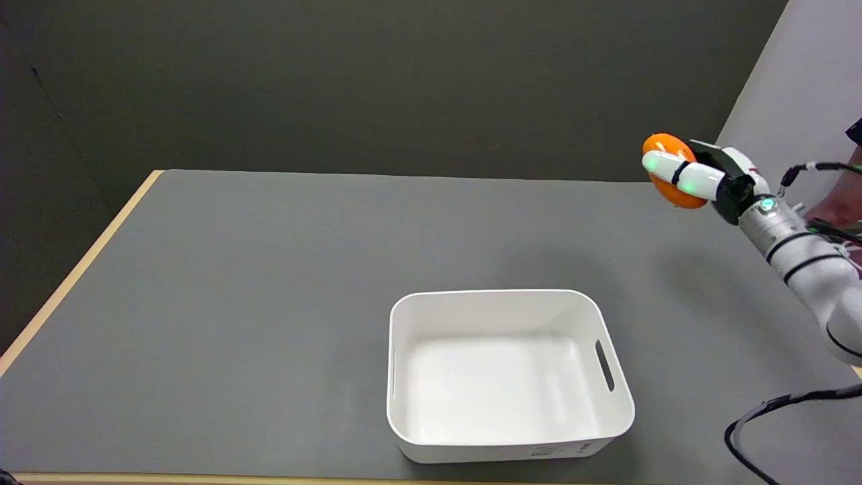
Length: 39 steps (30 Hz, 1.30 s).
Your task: Place mango into white box.
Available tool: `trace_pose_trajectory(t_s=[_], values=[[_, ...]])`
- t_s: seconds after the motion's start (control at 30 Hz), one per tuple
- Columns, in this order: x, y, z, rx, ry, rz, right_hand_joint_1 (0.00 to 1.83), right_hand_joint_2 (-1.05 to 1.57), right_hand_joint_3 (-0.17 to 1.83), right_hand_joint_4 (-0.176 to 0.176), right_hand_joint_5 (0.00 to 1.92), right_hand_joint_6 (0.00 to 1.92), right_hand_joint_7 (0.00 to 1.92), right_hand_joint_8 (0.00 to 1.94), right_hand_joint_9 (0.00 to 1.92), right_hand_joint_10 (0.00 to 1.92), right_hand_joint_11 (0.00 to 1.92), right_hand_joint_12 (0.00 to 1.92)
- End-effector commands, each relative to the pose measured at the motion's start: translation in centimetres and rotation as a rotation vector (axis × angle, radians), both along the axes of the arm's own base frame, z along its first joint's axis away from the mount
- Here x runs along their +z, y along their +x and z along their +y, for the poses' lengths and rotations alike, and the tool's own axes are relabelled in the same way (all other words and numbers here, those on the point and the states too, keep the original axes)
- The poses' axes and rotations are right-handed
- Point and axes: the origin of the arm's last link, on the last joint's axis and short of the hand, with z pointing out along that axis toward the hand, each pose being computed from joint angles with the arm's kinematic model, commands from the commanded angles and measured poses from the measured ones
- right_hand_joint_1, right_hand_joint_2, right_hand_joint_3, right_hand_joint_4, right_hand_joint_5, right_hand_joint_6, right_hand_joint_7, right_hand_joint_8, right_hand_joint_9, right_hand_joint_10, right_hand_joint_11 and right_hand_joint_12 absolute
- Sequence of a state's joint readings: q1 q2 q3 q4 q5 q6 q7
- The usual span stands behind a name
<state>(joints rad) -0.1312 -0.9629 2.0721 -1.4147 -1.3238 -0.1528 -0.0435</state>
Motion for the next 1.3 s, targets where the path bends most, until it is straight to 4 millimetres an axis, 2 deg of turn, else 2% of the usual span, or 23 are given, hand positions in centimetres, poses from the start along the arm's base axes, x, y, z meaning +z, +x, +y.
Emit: trace_pose_trajectory(t_s=[0.03, 0.2, 0.3, 0.47, 0.6, 0.7, 0.87, 0.93, 1.07, 1.3], values=[[-8.7, 1.1, 8.9, 0.543, 0.56, -0.452, 1.2, 0.97, 0.6, -0.176, 0.72, 1.5, 0.77, 1.54, 1.01, 1.92, 0.86, 1.92], [-13.3, -0.3, 8.7, 0.512, 0.727, -0.528, 1.19, 1.02, 0.52, -0.176, 0.69, 1.51, 0.74, 1.55, 0.97, 1.92, 0.67, 1.92], [-15.3, -1.1, 8.9, 0.494, 0.789, -0.558, 1.18, 1.05, 0.47, -0.176, 0.67, 1.52, 0.72, 1.56, 0.96, 1.92, 0.59, 1.92], [-17.5, -2.7, 9.6, 0.461, 0.806, -0.552, 1.18, 1.08, 0.43, -0.176, 0.64, 1.54, 0.7, 1.58, 0.94, 1.92, 0.48, 1.92], [-19.3, -3.0, 10.2, 0.457, 0.818, -0.538, 1.17, 1.1, 0.42, -0.176, 0.63, 1.55, 0.69, 1.59, 0.93, 1.92, 0.45, 1.92], [-20.3, -2.0, 10.4, 0.484, 0.845, -0.518, 1.17, 1.1, 0.42, -0.176, 0.62, 1.56, 0.69, 1.6, 0.93, 1.92, 0.42, 1.92], [-22.4, 2.1, 10.2, 0.448, 0.94, -0.321, 1.17, 1.1, 0.42, -0.176, 0.63, 1.55, 0.69, 1.59, 0.93, 1.92, 0.46, 1.92], [-23.3, 2.8, 9.9, 0.409, 0.955, -0.271, 1.17, 1.09, 0.43, -0.176, 0.64, 1.55, 0.7, 1.59, 0.93, 1.92, 0.47, 1.92], [-23.8, 2.7, 9.1, 0.374, 0.937, -0.253, 1.17, 1.08, 0.46, -0.176, 0.64, 1.55, 0.7, 1.59, 0.93, 1.92, 0.5, 1.92], [-23.2, 2.8, 7.2, 0.285, 0.875, -0.107, 1.18, 1.06, 0.48, -0.176, 0.66, 1.53, 0.71, 1.58, 0.94, 1.92, 0.63, 1.92]])
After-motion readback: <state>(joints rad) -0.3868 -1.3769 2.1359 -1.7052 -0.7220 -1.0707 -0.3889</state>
